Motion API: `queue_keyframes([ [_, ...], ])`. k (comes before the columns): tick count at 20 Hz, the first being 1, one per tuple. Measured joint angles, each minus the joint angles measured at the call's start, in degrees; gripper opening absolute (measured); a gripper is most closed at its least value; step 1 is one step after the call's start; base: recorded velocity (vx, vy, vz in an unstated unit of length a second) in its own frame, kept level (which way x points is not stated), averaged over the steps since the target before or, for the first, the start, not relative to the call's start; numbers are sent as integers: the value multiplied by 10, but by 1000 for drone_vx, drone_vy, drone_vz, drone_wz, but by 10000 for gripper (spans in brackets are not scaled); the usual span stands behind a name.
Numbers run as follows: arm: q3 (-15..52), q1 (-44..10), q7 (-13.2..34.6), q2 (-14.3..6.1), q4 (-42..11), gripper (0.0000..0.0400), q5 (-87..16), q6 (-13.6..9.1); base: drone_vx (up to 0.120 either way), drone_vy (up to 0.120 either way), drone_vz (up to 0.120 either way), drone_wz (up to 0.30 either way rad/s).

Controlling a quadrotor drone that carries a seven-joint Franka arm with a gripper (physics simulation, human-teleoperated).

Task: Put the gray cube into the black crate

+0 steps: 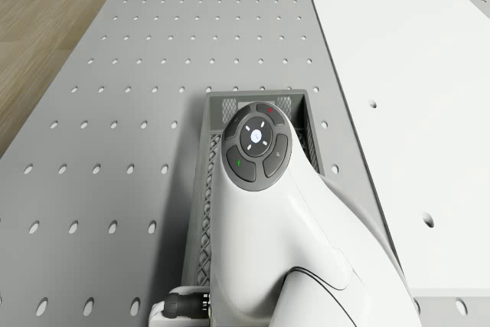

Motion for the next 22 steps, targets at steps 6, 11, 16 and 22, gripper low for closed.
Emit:
queue_keyframes([
  [6,0,0,0,-2,0,250,1,1,120,-27,-73,0],
  [11,0,-1,1,-3,0,250,1,3,120,0,-88,0],
  [16,0,-1,1,-4,0,250,2,4,120,0,-56,0],
  [22,0,-2,1,-5,0,250,2,5,120,0,-107,0],
])
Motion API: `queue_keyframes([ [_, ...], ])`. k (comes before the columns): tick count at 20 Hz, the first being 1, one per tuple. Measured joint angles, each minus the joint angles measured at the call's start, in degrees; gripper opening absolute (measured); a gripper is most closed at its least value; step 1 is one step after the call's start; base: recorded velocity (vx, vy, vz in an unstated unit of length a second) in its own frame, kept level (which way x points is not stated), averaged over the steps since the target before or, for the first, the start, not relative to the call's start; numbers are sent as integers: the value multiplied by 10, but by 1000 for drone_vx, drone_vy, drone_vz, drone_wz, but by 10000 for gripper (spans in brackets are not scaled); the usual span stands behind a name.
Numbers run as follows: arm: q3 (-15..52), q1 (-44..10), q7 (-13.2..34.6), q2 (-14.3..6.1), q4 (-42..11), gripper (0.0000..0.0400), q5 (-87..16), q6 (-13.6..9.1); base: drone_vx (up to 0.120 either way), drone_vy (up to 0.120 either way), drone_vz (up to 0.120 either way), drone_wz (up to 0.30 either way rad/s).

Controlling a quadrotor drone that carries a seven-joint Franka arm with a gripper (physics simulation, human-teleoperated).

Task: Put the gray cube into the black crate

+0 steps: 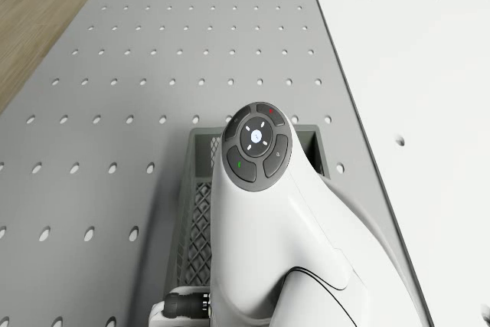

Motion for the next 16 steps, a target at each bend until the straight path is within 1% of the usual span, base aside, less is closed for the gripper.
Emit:
queue_keyframes([
  [8,0,0,0,-1,0,250,1,1,120,0,0,0],
  [9,0,0,0,-2,0,283,1,1,0,0,0,0],
  [11,0,-1,0,-2,0,329,1,2,0,0,0,0],
  [13,0,-1,0,-2,0,357,1,2,0,0,0,0],
  [16,0,-1,1,-3,0,380,1,2,0,0,0,0],
])
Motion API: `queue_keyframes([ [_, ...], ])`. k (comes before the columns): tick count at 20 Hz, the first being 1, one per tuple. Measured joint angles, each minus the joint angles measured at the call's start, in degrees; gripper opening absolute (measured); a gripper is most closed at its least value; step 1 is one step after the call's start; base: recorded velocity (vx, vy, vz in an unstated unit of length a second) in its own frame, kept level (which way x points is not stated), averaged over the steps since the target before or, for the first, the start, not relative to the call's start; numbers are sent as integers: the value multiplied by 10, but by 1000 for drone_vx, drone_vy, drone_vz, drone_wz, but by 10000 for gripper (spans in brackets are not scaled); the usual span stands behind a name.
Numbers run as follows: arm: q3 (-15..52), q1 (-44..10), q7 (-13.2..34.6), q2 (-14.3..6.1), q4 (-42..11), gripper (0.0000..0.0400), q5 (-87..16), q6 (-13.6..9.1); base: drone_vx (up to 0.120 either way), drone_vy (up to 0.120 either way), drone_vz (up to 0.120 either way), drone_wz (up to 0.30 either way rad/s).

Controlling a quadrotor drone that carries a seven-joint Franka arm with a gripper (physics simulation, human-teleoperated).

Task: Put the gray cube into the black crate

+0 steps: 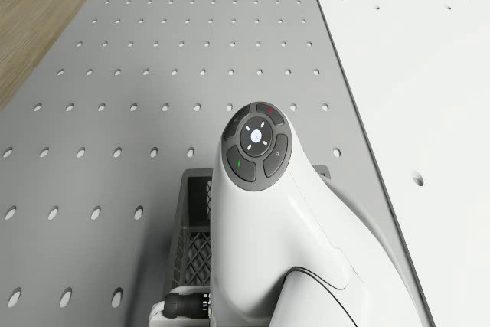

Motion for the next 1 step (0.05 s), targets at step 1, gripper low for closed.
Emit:
queue_keyframes([
  [1,0,0,0,0,0,383,0,0,0,0,0,0],
])
